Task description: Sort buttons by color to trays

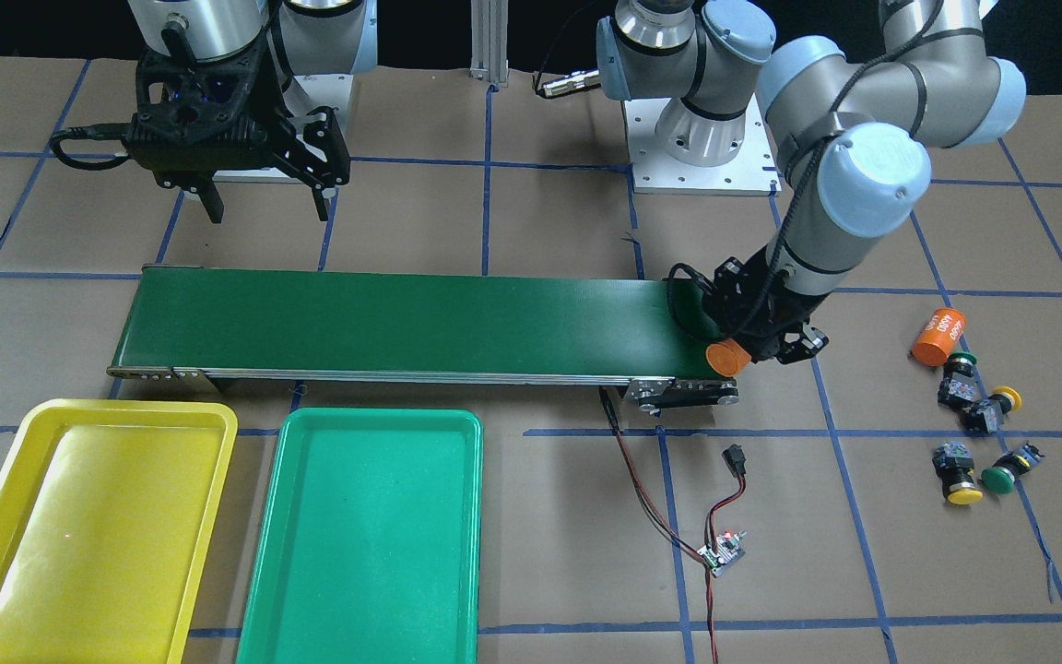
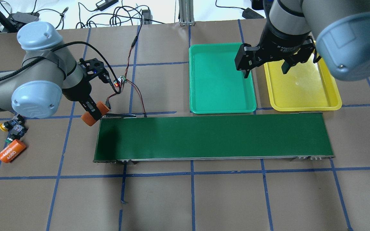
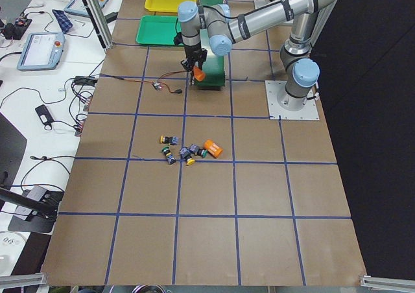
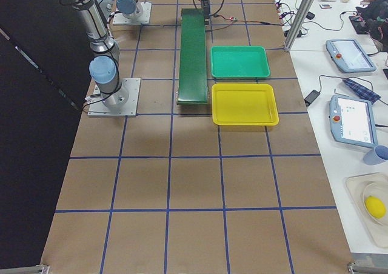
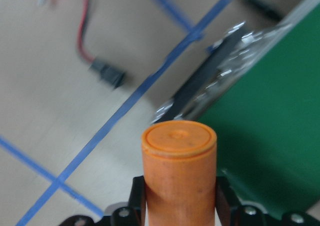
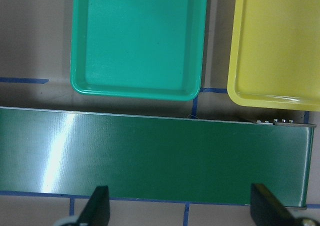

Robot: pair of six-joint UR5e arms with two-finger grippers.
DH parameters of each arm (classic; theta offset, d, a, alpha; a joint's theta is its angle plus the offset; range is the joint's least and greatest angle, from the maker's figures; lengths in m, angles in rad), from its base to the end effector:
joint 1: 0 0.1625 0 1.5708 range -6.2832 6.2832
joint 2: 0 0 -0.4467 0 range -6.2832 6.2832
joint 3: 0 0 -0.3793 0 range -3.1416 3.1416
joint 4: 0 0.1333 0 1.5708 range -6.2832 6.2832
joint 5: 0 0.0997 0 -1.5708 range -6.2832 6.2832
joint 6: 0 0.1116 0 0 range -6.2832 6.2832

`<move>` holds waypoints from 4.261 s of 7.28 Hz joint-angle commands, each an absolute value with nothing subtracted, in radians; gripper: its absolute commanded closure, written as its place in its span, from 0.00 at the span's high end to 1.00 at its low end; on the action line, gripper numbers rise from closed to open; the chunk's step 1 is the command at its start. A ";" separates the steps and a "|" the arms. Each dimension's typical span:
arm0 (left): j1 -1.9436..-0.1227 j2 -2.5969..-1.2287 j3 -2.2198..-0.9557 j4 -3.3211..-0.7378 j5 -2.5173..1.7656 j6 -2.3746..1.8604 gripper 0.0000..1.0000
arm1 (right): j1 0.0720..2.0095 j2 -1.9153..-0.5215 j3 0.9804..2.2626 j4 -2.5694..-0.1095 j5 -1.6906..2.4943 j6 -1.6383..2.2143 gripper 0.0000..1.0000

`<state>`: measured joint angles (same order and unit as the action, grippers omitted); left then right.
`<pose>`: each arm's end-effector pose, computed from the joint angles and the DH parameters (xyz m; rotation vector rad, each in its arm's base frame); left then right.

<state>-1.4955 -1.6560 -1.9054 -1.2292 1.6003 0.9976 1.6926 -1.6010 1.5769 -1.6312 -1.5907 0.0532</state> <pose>-0.0939 -0.4835 0.3340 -1.3919 -2.7972 -0.1286 0.1878 -0.4550 0.5154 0.1059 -3.1245 0.1344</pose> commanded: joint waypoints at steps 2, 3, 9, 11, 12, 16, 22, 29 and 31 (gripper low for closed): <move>-1.583 -1.601 -1.996 -1.203 1.552 1.020 0.00 | 1.690 -1.603 1.578 -1.629 -1.591 0.049 1.00; -1.582 -1.624 -2.002 -1.200 1.554 1.013 0.37 | 1.695 -1.601 1.578 -1.629 -1.591 0.051 1.00; -1.144 -1.632 -1.922 -1.233 1.551 1.141 1.00 | 1.698 -1.600 1.605 -1.631 -1.588 0.055 1.00; -0.908 -1.702 -1.902 -1.216 1.555 1.143 1.00 | 1.698 -1.600 1.605 -1.629 -1.588 0.055 1.00; -0.826 -1.741 -1.902 -1.185 1.595 1.149 1.00 | 1.698 -1.600 1.605 -1.629 -1.588 0.055 1.00; -0.697 -1.886 -1.916 -1.091 1.663 1.245 1.00 | 1.698 -1.598 1.605 -1.629 -1.588 0.055 1.00; -0.695 -1.957 -1.939 -1.023 1.623 1.321 0.00 | 1.698 -1.598 1.606 -1.629 -1.588 0.055 1.00; -1.381 -1.634 -1.926 -1.215 1.568 1.231 0.00 | 1.701 -1.603 1.626 -1.634 -1.586 0.055 1.00; -1.530 -1.618 -1.930 -1.209 1.560 1.066 0.00 | 1.700 -1.603 1.626 -1.632 -1.586 0.055 1.00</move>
